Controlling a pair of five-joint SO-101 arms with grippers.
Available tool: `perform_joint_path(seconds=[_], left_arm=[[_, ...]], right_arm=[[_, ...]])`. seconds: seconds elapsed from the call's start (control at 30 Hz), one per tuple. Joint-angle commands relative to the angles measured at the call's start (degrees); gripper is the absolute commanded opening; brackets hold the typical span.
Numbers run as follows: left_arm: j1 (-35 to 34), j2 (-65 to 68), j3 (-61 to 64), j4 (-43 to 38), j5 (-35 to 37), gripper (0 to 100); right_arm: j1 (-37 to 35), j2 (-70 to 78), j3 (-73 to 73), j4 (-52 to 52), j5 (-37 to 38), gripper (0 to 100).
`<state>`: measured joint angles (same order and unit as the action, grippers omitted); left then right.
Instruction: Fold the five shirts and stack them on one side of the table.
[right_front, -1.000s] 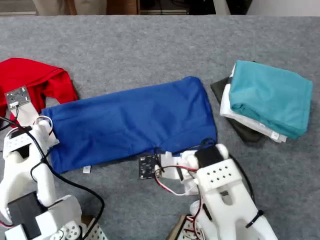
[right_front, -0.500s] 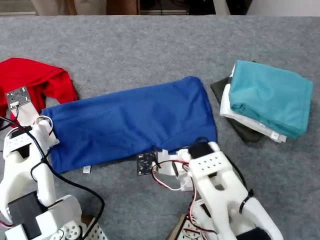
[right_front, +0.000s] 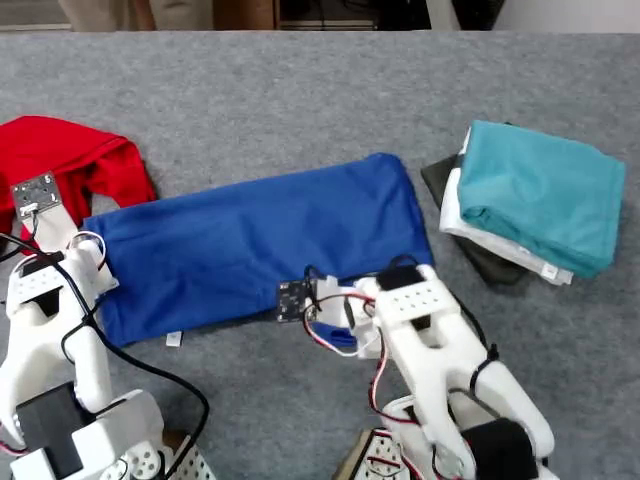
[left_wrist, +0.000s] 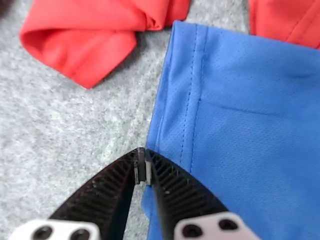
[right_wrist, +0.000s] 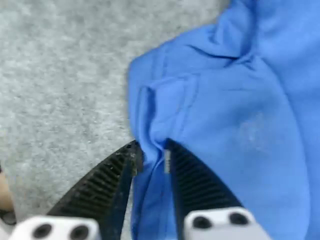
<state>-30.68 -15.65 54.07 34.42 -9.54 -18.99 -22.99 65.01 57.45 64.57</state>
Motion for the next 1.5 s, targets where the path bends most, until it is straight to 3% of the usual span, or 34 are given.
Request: perform_joint_path(seconds=[0.0,0.13,0.27,0.47,0.7,0.87,1.07,1.3,1.37,1.47], left_arm=[[-0.62,0.04,-2.37,-0.7,0.0,2],[-0.62,0.04,-2.46,-0.7,0.0,2],[-0.62,0.04,-2.46,-0.7,0.0,2],[-0.53,0.04,-2.55,-0.7,0.0,2],[-0.35,0.04,-2.46,-0.7,0.0,2],[-0.26,0.04,-2.46,-0.7,0.0,2],[-0.26,0.04,-2.46,-0.7,0.0,2],[-0.26,0.04,-2.37,-0.7,0.0,2],[-0.18,0.04,-2.29,-0.7,0.0,2],[-0.18,0.04,-2.29,-0.7,0.0,2]], right_arm=[[2.07,5.05,-2.51,0.18,-0.62,1.7],[2.07,8.92,-8.31,2.2,-1.67,0.4],[2.07,12.88,-20.62,12.13,-2.2,0.4],[1.89,22.9,-45.14,27.25,-2.2,0.4],[1.1,44.88,-79.96,45.01,-0.26,0.4],[-0.31,55.08,-94.02,44.92,0.09,0.4],[-3.82,56.84,-95.87,44.13,1.49,0.5],[-1.36,56.92,-98.24,38.77,1.49,1.6],[-1.19,56.75,-98.24,38.07,1.23,8.7],[-1.1,55.96,-98.33,38.24,-0.26,27.9]])
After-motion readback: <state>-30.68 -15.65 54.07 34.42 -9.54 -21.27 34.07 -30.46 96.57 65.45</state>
